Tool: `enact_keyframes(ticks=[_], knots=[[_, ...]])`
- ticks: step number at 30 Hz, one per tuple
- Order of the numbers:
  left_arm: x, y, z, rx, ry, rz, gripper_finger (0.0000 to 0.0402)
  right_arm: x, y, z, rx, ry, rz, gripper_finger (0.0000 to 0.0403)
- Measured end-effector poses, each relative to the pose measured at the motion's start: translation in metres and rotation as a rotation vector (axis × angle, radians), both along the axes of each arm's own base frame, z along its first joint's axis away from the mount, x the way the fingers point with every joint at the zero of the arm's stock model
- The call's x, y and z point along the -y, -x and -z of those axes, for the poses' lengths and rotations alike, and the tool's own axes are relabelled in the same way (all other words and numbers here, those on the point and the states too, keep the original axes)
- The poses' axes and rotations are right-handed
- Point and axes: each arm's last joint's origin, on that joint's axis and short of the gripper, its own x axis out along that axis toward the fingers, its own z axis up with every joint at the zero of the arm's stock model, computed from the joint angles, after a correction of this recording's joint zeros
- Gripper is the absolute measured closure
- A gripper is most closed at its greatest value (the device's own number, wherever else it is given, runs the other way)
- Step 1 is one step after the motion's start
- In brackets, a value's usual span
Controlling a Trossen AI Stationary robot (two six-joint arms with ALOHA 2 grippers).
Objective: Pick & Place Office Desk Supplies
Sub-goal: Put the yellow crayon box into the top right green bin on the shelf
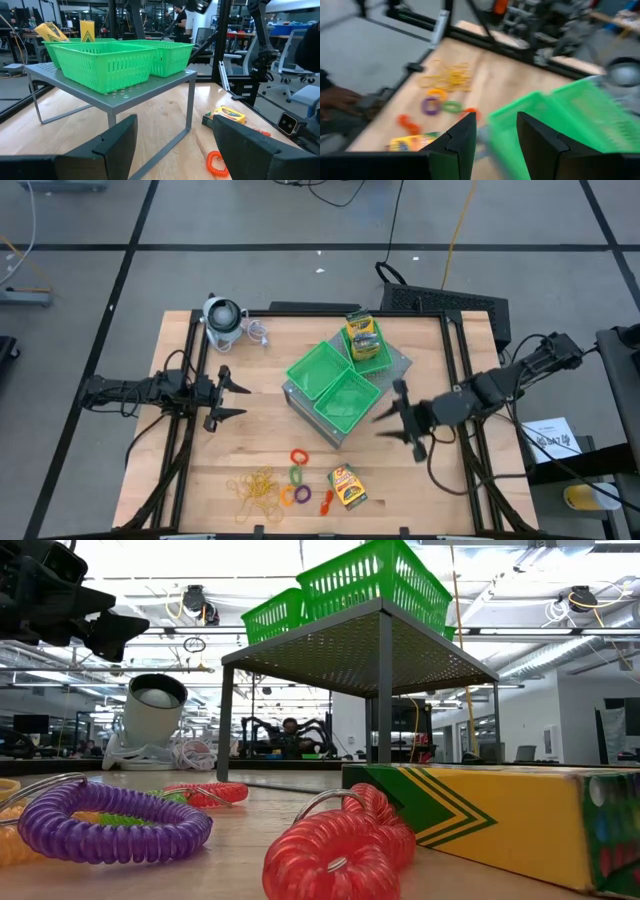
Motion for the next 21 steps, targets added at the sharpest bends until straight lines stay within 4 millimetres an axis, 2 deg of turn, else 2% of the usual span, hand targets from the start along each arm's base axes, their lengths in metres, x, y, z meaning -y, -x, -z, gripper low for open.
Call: enact_keyframes(ticks=[7, 14, 17, 21], knots=[[0.0, 0.0, 0.0, 0.0, 0.0, 0.0, 0.0137, -0.033, 0.009, 0.041, 0.045, -0.112, -0.12, 0.027], [0.0, 0.0, 0.0, 0.0, 0.0, 0.0, 0.0137, -0.066, 0.023, 0.096, 0.232, -0.234, -0.386, 0.0269], [0.0, 0.0, 0.0, 0.0, 0.0, 0.0, 0.0137, -0.086, 0.023, 0.108, 0.296, -0.267, -0.43, 0.0253], [0.0, 0.0, 0.0, 0.0, 0.0, 0.0, 0.0137, -0.118, 0.013, 0.116, 0.288, -0.199, -0.42, 0.0207]])
